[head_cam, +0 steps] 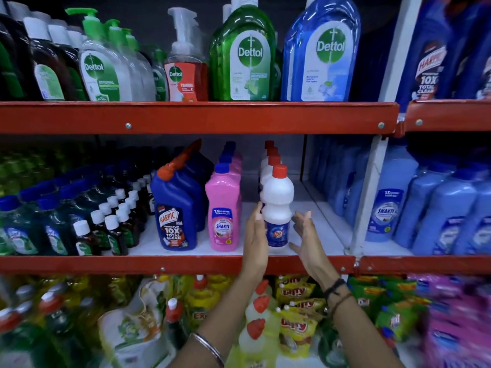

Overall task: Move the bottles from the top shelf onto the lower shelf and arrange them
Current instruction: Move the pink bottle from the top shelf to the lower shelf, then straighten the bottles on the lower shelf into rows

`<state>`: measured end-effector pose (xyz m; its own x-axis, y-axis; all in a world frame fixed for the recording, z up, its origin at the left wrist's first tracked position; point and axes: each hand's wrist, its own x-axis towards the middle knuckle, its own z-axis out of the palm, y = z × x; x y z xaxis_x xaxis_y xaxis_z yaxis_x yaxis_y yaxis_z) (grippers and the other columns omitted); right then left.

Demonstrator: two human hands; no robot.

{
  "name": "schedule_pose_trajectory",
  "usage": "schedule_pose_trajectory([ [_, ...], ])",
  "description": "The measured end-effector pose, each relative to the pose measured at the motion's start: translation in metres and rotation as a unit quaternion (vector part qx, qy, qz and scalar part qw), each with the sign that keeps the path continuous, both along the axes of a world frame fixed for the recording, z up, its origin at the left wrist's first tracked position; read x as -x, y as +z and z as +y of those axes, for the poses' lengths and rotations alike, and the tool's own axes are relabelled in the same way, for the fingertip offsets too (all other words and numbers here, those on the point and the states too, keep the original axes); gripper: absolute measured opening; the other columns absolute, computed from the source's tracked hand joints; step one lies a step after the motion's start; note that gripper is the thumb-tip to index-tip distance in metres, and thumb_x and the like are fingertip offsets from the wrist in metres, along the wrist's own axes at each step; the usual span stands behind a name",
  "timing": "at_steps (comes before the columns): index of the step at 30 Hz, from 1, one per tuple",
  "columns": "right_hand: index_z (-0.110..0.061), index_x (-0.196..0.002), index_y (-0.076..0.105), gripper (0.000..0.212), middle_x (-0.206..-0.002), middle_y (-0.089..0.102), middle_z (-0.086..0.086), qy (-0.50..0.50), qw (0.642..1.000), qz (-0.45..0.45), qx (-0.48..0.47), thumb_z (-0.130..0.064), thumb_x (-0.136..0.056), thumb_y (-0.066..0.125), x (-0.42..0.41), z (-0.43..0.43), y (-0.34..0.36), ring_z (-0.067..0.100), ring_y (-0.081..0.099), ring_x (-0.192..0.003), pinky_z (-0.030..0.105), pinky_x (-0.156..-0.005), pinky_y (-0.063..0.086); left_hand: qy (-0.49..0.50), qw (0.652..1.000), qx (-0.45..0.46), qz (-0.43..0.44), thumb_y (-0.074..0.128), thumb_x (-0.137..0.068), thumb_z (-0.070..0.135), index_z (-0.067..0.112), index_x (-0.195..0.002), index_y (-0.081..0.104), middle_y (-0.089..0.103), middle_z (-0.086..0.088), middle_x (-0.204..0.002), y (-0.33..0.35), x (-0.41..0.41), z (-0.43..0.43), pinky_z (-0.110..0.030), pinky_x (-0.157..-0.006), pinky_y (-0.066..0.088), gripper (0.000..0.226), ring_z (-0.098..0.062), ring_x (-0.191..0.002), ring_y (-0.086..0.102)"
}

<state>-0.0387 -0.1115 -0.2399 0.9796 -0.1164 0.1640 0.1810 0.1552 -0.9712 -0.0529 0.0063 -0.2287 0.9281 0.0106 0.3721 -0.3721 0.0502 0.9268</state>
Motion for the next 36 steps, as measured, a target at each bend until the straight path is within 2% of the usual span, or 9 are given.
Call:
schedule_pose_trajectory([
  [3, -0.021, -0.144, 0.028, 0.064, -0.154, 0.028, 0.004, 0.047, 0.999, 0.008, -0.012, -0.055, -0.091, 0.017, -0.001, -0.004, 0.002, 0.019, 0.024, -0.142, 0.053, -0.115, 0.021, -0.019, 0.997, 0.064, 0.049, 0.017, -0.104, 0.040, 0.037, -0.146, 0.024, 0.030, 0.021, -0.143, -0.004, -0.004, -0.006, -0.027, -0.102, 0.033, 0.043, -0.002, -0.129, 0.034],
  [8, -0.023, -0.140, 0.034, 0.054, -0.149, 0.036, 0.006, 0.082, 0.996, 0.000, -0.031, -0.048, -0.095, 0.017, 0.000, -0.007, -0.001, 0.021, 0.034, -0.138, 0.051, -0.115, 0.024, -0.044, 0.989, 0.106, 0.094, 0.014, -0.096, 0.055, 0.036, -0.149, 0.023, 0.028, 0.006, -0.157, -0.008, -0.007, -0.004, -0.042, -0.112, 0.027, 0.057, -0.017, -0.143, 0.029],
  [12, -0.021, -0.138, 0.039, 0.058, -0.147, 0.040, 0.007, 0.088, 0.994, 0.003, -0.057, -0.055, -0.093, 0.024, -0.003, -0.006, -0.001, 0.021, 0.037, -0.136, 0.052, -0.115, 0.025, -0.056, 0.987, 0.111, 0.101, 0.016, -0.080, 0.066, 0.035, -0.146, 0.031, 0.033, 0.004, -0.155, -0.005, -0.008, -0.004, -0.040, -0.110, 0.028, 0.074, -0.007, -0.127, 0.035],
  [17, -0.019, -0.136, 0.043, 0.074, -0.143, 0.045, 0.008, 0.088, 0.993, 0.004, -0.077, -0.062, -0.077, 0.033, -0.006, -0.004, 0.000, 0.021, 0.039, -0.135, 0.050, -0.112, 0.029, -0.047, 0.987, 0.109, 0.106, 0.010, -0.097, 0.056, 0.035, -0.144, 0.034, 0.036, 0.003, -0.152, -0.005, -0.016, 0.000, -0.033, -0.101, 0.032, 0.057, -0.006, -0.122, 0.038],
  [21, -0.016, -0.133, 0.048, 0.072, -0.142, 0.047, 0.010, 0.082, 0.991, 0.009, -0.106, -0.066, -0.083, 0.033, -0.007, -0.006, 0.001, 0.022, 0.041, -0.133, 0.052, -0.112, 0.029, -0.048, 0.987, 0.100, 0.114, 0.008, -0.099, 0.054, 0.034, -0.145, 0.033, 0.034, 0.002, -0.155, -0.004, -0.018, 0.003, -0.038, -0.108, 0.030, 0.056, -0.013, -0.133, 0.035],
  [24, -0.016, -0.131, 0.050, 0.067, -0.141, 0.048, 0.010, 0.077, 0.991, 0.008, -0.113, -0.060, -0.090, 0.021, -0.009, -0.006, -0.001, 0.022, 0.042, -0.132, 0.052, -0.113, 0.029, -0.044, 0.987, 0.099, 0.119, 0.008, -0.099, 0.053, 0.032, -0.146, 0.033, 0.034, 0.001, -0.155, -0.004, -0.018, 0.003, -0.040, -0.110, 0.030, 0.057, -0.018, -0.139, 0.034],
  [28, -0.015, -0.128, 0.051, 0.064, -0.140, 0.050, 0.011, 0.062, 0.990, 0.005, -0.124, -0.058, -0.092, 0.019, -0.012, -0.004, -0.002, 0.023, 0.043, -0.131, 0.044, -0.110, 0.033, -0.046, 0.987, 0.093, 0.120, 0.009, -0.099, 0.053, 0.032, -0.146, 0.033, 0.032, 0.000, -0.156, -0.005, -0.019, 0.003, -0.044, -0.113, 0.028, 0.057, -0.022, -0.142, 0.031],
  [31, -0.012, -0.131, 0.049, 0.066, -0.140, 0.049, 0.011, 0.049, 0.991, 0.002, -0.123, -0.057, -0.093, 0.020, -0.014, -0.002, -0.002, 0.023, 0.043, -0.131, 0.039, -0.105, 0.035, -0.049, 0.987, 0.090, 0.123, 0.009, -0.100, 0.052, 0.031, -0.147, 0.032, 0.032, -0.001, -0.156, -0.004, -0.018, 0.004, -0.046, -0.114, 0.027, 0.056, -0.022, -0.143, 0.030],
  [36, -0.009, -0.135, 0.046, 0.074, -0.141, 0.048, 0.012, 0.016, 0.995, -0.004, -0.101, -0.062, -0.091, 0.019, -0.011, 0.004, -0.002, 0.024, 0.042, -0.133, 0.041, -0.110, 0.031, -0.057, 0.986, 0.087, 0.130, 0.010, -0.099, 0.053, 0.031, -0.147, 0.033, 0.032, 0.000, -0.156, -0.002, -0.018, 0.007, -0.049, -0.114, 0.026, 0.057, -0.024, -0.144, 0.030],
])
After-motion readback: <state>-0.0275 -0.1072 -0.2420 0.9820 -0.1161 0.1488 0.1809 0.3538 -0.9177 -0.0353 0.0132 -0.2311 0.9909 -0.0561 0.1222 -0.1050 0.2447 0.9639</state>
